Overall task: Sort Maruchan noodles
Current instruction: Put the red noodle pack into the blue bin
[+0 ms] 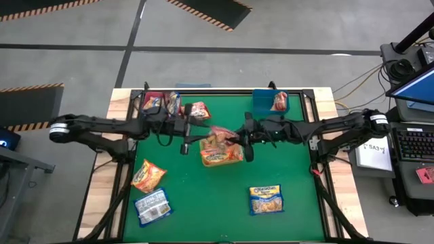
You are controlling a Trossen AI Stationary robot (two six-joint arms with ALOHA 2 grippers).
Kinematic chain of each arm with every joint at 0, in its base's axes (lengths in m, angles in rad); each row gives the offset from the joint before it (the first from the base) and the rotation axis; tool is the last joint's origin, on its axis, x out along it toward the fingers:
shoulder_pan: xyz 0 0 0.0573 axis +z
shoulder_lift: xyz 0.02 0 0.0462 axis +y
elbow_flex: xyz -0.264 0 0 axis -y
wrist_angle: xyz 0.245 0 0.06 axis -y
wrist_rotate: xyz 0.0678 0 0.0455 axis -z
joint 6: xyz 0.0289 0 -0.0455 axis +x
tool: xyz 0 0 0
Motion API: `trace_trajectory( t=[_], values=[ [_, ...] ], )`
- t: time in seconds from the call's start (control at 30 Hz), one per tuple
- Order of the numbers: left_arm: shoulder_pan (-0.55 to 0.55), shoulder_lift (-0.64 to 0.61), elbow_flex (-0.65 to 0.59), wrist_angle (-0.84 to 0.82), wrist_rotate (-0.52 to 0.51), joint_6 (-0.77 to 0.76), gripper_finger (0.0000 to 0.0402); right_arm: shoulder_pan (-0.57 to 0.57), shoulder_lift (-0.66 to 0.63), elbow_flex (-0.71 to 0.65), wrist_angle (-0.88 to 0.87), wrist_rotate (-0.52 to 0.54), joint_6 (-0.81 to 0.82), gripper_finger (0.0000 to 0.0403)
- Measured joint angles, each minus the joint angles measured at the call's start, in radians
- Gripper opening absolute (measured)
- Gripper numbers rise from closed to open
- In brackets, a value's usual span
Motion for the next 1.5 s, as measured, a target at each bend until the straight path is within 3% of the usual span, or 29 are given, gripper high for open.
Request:
trace_trajectory(
  t=[0.13, 0.27, 0.47, 0.93, 1.5],
  values=[
    [0.0, -0.13, 0.0, -0.222, -0.203, -0.009, 0.0162, -0.037, -0.011, 0.112, -0.314, 0.129, 0.038, 0.0038],
    [0.001, -0.223, 0.0, -0.36, -0.369, -0.059, 0.0164, -0.092, 0.0, 0.248, -0.615, 0.324, 0.073, 0.0042],
    [0.0, -0.28, -0.001, -0.423, -0.411, -0.097, 0.0164, -0.221, 0.027, 0.344, -0.859, 0.578, 0.236, 0.0039],
    [0.0, -0.284, -0.006, -0.428, -0.411, -0.103, 0.0164, -0.505, 0.026, 0.083, -0.843, 0.574, 0.554, 0.0039],
    [0.0, -0.279, -0.006, -0.428, -0.411, -0.103, 0.0164, -0.543, 0.026, 0.025, -0.784, 0.677, 0.589, 0.0039]
  ],
)
